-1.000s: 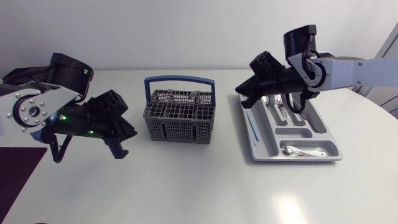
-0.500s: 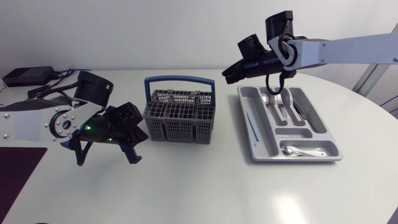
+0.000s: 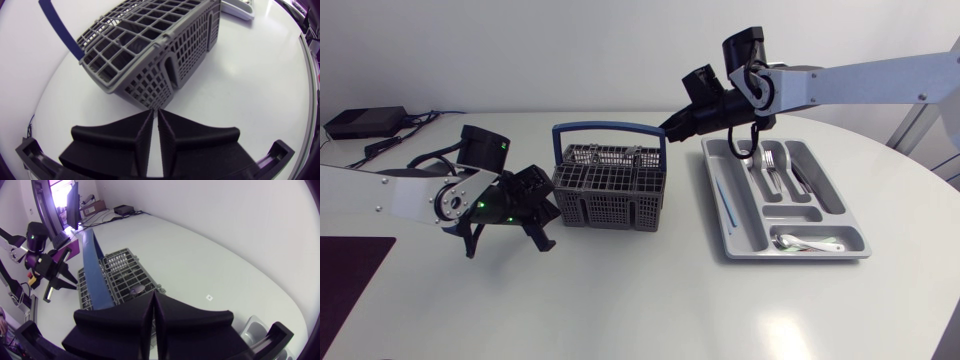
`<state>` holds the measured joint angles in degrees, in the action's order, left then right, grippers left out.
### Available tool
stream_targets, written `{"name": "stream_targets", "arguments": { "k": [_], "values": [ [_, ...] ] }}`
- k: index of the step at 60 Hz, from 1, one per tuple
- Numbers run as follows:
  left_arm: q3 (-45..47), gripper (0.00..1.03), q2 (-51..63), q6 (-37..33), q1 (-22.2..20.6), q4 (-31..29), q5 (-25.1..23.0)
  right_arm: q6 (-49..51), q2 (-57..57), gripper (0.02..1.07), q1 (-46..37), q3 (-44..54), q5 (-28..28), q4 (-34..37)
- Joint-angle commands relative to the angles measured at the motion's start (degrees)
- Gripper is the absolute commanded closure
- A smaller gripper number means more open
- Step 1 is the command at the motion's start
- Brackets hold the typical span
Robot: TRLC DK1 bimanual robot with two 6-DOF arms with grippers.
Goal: Unload the cutlery basket into the drawer organizer.
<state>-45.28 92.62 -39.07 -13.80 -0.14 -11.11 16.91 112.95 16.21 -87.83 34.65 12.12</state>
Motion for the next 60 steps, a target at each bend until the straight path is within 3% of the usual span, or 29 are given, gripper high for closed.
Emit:
{"name": "stream_targets", "arguments": {
  "k": [1, 13, 32, 51, 60],
  "values": [
    [-2.9, 0.93, 2.7, -0.7, 1.8, 1.7, -0.3, 0.1, -2.4, 1.02, 0.6, 3.1, 1.2, 1.2],
    [-7.0, 0.93, 6.5, 0.2, 4.5, 4.5, -0.3, 2.7, -6.3, 1.02, 2.3, 8.6, 3.1, 2.6],
    [-11.5, 0.93, 10.3, 3.0, 5.2, 8.1, -0.8, 5.0, -13.6, 1.02, 7.4, 15.2, 3.8, 5.9],
    [-20.7, 0.93, 16.6, 6.8, 5.9, 8.1, -0.8, 3.7, -15.5, 1.02, 12.5, 15.9, 1.6, 6.9],
    [-20.9, 0.92, 13.8, 7.4, 7.9, 6.5, -1.7, 3.6, -17.5, 1.02, 10.2, 16.2, 0.9, 6.8]
  ]
}}
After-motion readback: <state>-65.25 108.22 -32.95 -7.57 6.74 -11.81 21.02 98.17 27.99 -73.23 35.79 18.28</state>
